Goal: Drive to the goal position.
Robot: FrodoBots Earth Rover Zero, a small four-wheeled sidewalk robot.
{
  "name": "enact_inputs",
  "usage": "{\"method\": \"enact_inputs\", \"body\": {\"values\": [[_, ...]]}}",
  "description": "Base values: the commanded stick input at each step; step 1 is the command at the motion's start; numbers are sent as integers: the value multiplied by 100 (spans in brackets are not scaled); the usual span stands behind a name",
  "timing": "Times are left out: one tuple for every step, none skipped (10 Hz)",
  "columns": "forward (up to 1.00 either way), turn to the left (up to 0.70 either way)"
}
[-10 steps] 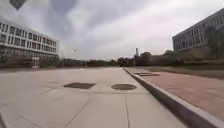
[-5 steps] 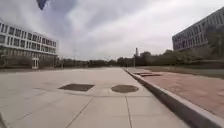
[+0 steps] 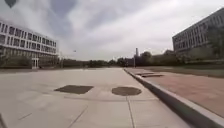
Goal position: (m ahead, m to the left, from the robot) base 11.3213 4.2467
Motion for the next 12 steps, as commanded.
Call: {"method": "enact_inputs", "body": {"values": [[50, 50], [50, 50], [50, 50], [50, 50], [50, 50], [50, 50], [50, 0], [50, 0], [50, 0], [50, 0], [50, 0], [50, 0]]}}
